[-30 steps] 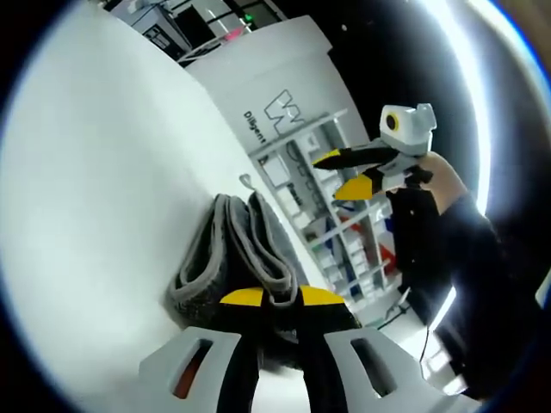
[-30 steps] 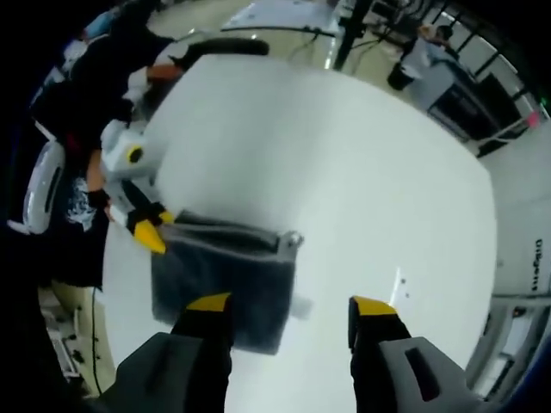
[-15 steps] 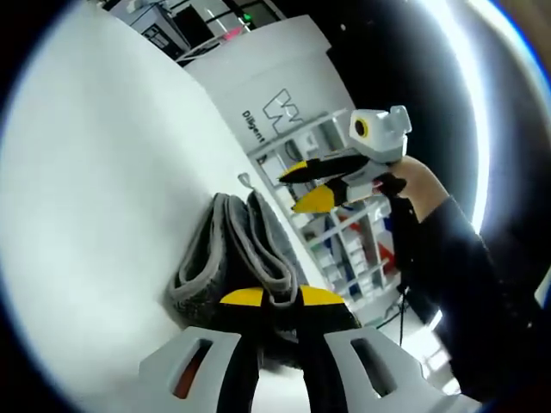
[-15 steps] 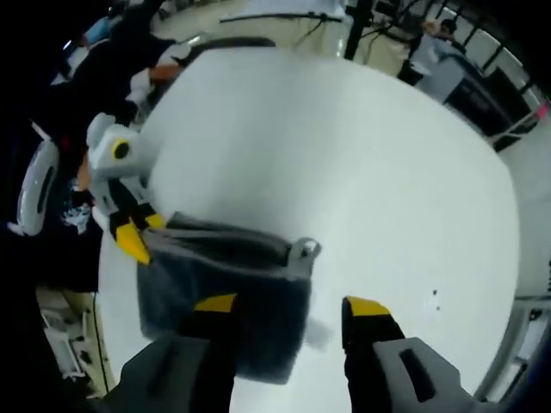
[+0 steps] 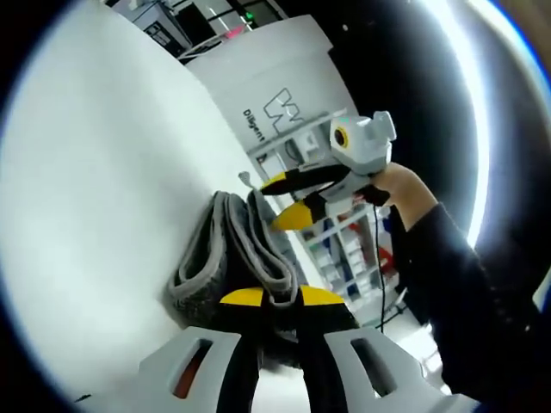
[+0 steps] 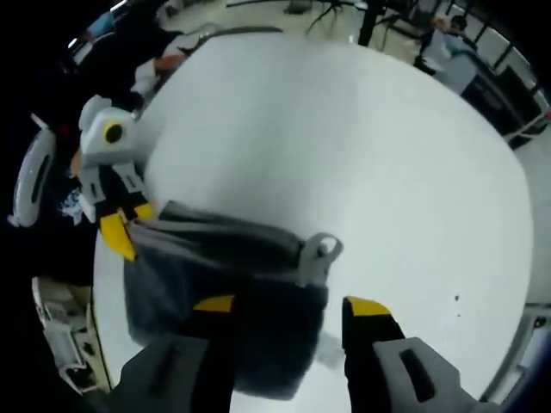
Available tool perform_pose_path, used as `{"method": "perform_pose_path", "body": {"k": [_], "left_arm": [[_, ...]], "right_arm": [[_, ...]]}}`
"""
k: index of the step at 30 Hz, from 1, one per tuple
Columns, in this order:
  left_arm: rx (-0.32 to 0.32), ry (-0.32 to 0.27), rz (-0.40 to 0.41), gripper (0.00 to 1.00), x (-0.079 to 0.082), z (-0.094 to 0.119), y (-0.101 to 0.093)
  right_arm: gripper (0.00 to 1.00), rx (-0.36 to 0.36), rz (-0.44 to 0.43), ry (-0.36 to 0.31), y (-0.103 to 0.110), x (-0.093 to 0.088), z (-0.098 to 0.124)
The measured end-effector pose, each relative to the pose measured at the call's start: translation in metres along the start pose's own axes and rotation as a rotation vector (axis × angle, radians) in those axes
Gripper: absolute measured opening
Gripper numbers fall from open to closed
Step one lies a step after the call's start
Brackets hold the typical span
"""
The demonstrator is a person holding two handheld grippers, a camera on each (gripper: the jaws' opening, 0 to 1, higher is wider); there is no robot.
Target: Open the folded towel by lifting each exposed corner and separating the folded layers until the towel lies flat within the target outline without major curled edges
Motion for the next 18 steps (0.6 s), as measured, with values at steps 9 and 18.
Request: {"method": "perform_pose_path", "body": {"k": [9, 18], "left_arm": [[0.0, 0.0, 0.003, 0.12, -0.001, 0.003, 0.0], [0.0, 0.005, 0.0, 0.12, -0.001, 0.005, 0.001]], "right_arm": [[0.3, 0.018, 0.035, 0.006, 0.009, 0.0, -0.002], [0.29, 0.02, 0.067, 0.024, 0.014, 0.003, -0.021]]}}
Point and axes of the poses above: the point that each gripper's makers call its tool centre point, and the gripper's own axes: z roughly backward along the fingers, y roughly to its left, x roughly out of its top, the point moved 6 cm from there along z, roughly backward along the fingers, and after that the axes turned 12 degrees about x, right-handed, at the moved point
